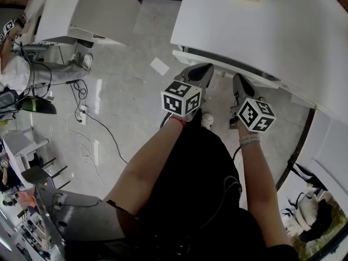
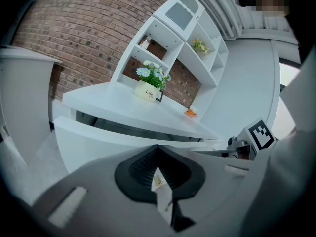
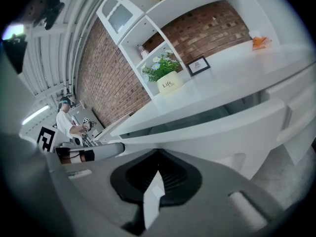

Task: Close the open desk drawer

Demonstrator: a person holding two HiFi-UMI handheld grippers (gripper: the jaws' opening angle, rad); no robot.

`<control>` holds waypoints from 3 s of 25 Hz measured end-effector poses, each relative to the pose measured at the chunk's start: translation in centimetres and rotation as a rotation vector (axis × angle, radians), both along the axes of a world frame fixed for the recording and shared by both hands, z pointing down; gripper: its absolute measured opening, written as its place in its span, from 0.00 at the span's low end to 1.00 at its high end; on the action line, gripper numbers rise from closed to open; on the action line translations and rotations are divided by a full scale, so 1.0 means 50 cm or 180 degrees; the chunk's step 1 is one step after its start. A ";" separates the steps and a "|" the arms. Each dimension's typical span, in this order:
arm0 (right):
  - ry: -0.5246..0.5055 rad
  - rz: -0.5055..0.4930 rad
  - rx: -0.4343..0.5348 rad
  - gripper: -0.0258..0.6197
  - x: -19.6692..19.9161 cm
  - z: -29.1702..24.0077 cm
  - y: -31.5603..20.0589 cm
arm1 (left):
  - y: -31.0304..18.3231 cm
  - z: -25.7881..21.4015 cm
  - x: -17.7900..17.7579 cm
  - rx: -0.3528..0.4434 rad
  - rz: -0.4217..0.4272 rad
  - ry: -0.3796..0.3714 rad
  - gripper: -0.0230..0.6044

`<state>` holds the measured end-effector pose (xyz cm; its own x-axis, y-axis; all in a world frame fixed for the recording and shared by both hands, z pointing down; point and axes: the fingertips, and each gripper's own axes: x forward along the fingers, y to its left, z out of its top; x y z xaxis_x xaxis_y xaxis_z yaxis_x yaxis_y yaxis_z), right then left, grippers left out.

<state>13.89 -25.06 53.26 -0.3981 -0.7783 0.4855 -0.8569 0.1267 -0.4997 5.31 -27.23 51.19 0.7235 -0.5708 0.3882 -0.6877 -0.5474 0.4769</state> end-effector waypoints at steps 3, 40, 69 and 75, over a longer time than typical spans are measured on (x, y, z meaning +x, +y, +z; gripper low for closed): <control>0.0005 0.0022 0.0010 0.04 0.008 -0.003 -0.006 | -0.006 -0.002 0.008 0.0006 0.0010 0.0010 0.03; -0.0050 0.0011 0.0116 0.04 0.018 -0.013 -0.049 | -0.044 0.008 0.023 -0.0072 0.0107 0.0006 0.03; 0.0623 -0.0323 0.1261 0.04 0.110 -0.323 0.065 | -0.001 -0.277 -0.059 0.0941 0.0038 0.0129 0.03; 0.0648 -0.0211 0.1434 0.04 0.123 -0.394 0.098 | 0.017 -0.353 -0.091 0.1087 -0.0088 0.0210 0.03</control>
